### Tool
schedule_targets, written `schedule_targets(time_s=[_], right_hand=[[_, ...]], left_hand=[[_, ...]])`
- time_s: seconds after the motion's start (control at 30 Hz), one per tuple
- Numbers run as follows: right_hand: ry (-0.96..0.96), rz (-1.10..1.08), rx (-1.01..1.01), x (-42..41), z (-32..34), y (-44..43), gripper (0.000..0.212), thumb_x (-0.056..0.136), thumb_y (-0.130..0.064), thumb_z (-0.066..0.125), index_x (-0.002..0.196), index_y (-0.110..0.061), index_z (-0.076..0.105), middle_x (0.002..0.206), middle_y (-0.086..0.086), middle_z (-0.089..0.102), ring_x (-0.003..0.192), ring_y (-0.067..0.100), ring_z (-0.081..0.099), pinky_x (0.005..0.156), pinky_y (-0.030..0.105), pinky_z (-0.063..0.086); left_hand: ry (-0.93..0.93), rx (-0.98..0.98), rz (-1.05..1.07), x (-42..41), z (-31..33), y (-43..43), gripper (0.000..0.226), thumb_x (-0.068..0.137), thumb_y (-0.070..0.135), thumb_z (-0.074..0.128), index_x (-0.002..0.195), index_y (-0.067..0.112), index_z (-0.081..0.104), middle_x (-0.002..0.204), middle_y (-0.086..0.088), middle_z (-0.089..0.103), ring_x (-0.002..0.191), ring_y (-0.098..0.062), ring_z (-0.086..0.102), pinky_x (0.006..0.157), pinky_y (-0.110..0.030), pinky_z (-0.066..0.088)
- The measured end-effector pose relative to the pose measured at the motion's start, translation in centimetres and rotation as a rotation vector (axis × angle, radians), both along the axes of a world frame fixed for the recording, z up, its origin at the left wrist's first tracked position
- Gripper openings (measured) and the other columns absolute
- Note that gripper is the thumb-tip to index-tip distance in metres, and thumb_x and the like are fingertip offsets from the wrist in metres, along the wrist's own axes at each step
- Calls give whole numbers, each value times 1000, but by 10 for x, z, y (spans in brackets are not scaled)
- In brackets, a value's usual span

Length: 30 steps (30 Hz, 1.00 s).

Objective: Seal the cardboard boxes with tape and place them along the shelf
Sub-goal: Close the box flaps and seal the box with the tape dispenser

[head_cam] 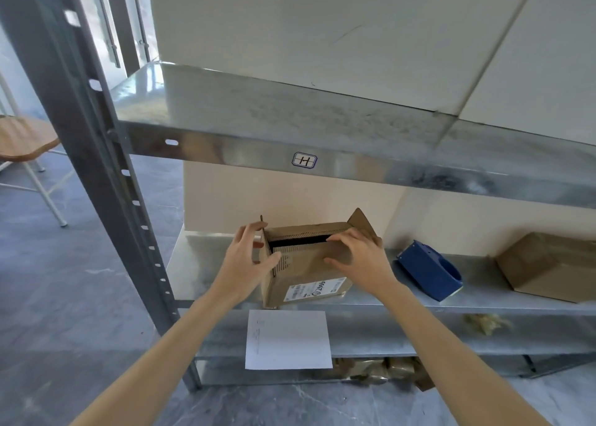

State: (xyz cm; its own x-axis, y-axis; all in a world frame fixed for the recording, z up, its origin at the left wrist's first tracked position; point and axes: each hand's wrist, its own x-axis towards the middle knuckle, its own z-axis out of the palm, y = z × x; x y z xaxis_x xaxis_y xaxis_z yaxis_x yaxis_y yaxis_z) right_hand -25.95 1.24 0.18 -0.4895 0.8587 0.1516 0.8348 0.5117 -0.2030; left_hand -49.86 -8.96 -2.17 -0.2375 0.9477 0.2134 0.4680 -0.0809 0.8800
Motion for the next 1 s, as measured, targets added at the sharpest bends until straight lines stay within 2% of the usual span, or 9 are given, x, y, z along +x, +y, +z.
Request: schedule_targets(time_s=[0.07, 0.2, 0.27, 0.4, 0.5, 0.6, 0.73, 0.87, 1.0], right_hand=[[5, -21, 2, 11, 2, 0, 39, 84, -51, 67, 120, -37, 60, 122, -13, 56, 118, 12, 48, 98, 36, 29], [60, -58, -12, 37, 6, 1, 39, 84, -44, 70, 120, -36, 57, 123, -13, 58, 118, 13, 50, 101, 40, 31], [81, -59, -18, 49, 8, 4, 38, 84, -39, 72, 119, -35, 59, 122, -12, 59, 118, 14, 50, 102, 41, 32], [109, -30, -67, 66, 13, 15, 33, 84, -36, 73, 114, -33, 61, 120, -13, 58, 116, 14, 50, 101, 42, 36], [170, 28, -83, 76, 15, 22, 28, 83, -34, 74, 109, -32, 63, 115, -14, 58, 110, 11, 52, 99, 42, 39], [170, 107, -78, 85, 18, 26, 25, 84, -37, 73, 107, -33, 64, 112, -17, 57, 107, 7, 52, 96, 34, 32], [178, 230, -74, 100, 23, 37, 24, 88, -39, 69, 111, -30, 66, 113, -15, 58, 106, 6, 53, 99, 33, 34], [251, 229, 25, 114, 26, 50, 18, 92, -35, 64, 107, -27, 68, 111, -12, 59, 106, 9, 50, 95, 31, 35], [251, 198, -5, 123, 23, 65, 16, 92, -33, 64, 105, -24, 69, 117, -8, 56, 113, 13, 48, 96, 30, 35]], left_hand=[[5, -18, -16, 11, 1, 8, 54, 89, 27, 70, 137, 24, 44, 130, 10, 46, 104, 21, 44, 73, 2, 40], [-11, -71, -29, 35, 3, 23, 55, 89, 31, 70, 137, 28, 43, 133, 10, 45, 101, 12, 49, 72, 4, 38], [-12, -83, -17, 48, 4, 30, 56, 89, 33, 70, 136, 29, 41, 134, 11, 44, 101, 9, 50, 71, -1, 40], [-58, -83, 66, 71, 3, 47, 53, 88, 37, 70, 133, 27, 44, 133, 7, 46, 111, -10, 51, 90, -23, 39], [-57, -88, 177, 88, 5, 58, 51, 87, 42, 70, 129, 27, 46, 125, 8, 49, 108, -12, 51, 82, -21, 39], [-14, -76, 307, 104, 5, 64, 52, 84, 45, 71, 127, 27, 47, 120, 10, 49, 103, -13, 50, 80, -31, 44], [32, -67, 463, 121, 3, 65, 54, 83, 44, 72, 127, 25, 45, 121, 8, 53, 107, -20, 54, 77, -35, 45], [30, -92, 536, 128, 2, 62, 56, 84, 41, 72, 130, 28, 43, 129, 6, 55, 115, -22, 54, 82, -38, 47], [10, -121, 620, 129, 9, 67, 50, 83, 47, 72, 123, 30, 46, 122, 6, 60, 111, -24, 57, 85, -44, 52]])
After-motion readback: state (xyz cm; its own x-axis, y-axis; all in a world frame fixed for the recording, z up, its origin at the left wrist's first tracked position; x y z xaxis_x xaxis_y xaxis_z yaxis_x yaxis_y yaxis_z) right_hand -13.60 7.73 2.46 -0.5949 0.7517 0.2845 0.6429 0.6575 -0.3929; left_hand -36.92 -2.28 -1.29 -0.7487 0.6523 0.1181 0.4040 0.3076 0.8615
